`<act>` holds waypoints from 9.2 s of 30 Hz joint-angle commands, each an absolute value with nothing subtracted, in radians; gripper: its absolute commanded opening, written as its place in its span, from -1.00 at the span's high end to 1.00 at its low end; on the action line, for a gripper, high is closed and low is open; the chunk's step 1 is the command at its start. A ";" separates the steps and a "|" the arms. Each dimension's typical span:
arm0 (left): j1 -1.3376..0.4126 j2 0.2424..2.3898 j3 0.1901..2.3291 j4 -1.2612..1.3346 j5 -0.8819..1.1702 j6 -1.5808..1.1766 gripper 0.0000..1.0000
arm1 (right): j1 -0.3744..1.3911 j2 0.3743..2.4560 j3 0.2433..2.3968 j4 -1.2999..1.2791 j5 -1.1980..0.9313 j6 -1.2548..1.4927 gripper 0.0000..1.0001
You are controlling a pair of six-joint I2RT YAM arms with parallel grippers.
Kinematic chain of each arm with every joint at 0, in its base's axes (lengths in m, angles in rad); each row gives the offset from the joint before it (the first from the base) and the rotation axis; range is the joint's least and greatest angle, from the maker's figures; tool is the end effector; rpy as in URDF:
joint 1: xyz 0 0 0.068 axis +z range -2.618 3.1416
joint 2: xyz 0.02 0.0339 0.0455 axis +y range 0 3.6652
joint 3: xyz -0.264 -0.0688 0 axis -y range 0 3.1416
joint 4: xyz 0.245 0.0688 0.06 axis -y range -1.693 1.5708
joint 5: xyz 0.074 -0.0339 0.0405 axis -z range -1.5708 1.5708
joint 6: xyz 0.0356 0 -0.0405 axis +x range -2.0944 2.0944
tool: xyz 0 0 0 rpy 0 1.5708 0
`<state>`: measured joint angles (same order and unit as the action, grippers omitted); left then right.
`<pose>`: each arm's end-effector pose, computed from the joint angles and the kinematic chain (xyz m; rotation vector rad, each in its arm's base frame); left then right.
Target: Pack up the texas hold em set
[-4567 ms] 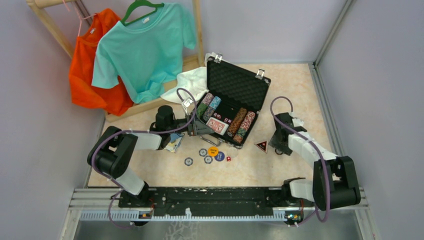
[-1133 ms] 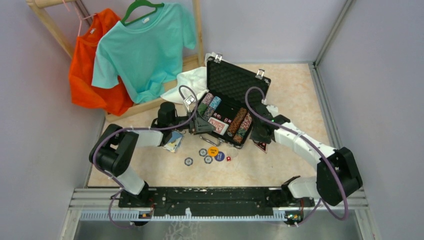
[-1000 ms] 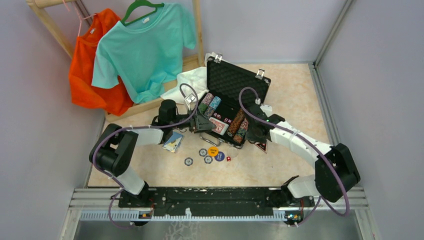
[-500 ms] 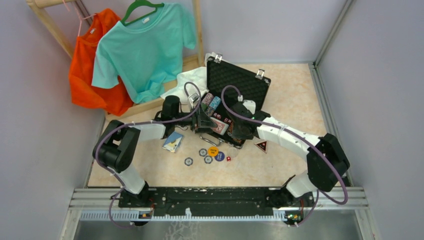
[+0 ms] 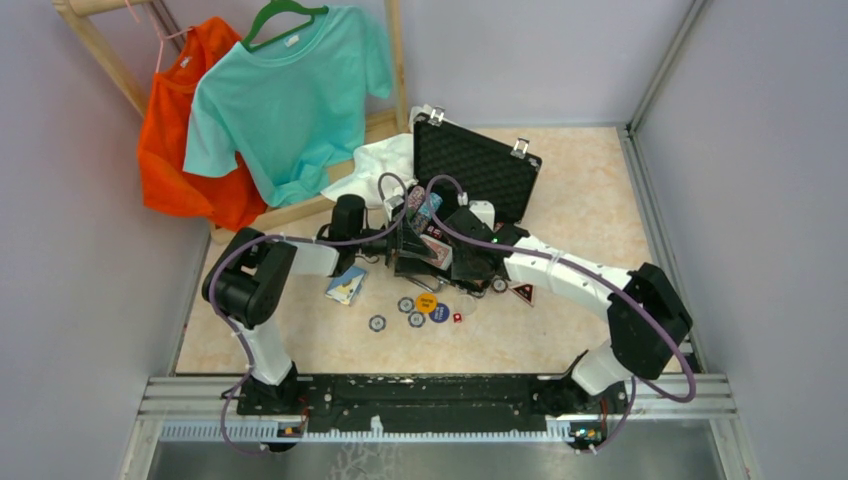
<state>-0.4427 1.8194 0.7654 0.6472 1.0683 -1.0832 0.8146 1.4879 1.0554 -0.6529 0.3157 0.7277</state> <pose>0.2956 -0.1746 0.1500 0.1198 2.3493 -1.9341 0.2112 0.2078 0.2330 -0.0105 2.5768 0.1504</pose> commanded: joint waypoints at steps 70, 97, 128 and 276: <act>-0.448 1.719 0.762 0.487 0.968 -0.891 -0.86 | 0.639 1.456 0.757 -0.410 0.263 0.279 -0.35; -0.446 1.730 0.748 0.526 0.985 -0.906 -0.86 | 0.741 1.534 0.794 -0.435 0.274 0.345 -0.24; -0.445 1.730 0.746 0.529 0.985 -0.907 -0.86 | 0.730 1.531 0.749 -0.392 0.215 0.379 0.23; -0.464 1.568 0.763 0.492 0.973 -0.857 -0.86 | 0.695 1.337 0.530 -0.137 0.310 0.441 -0.29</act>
<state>-0.4583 1.5986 0.7475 0.4881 0.9760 -0.8772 0.7036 1.3102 0.5247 -0.1413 0.3389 0.4206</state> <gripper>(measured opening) 0.928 0.656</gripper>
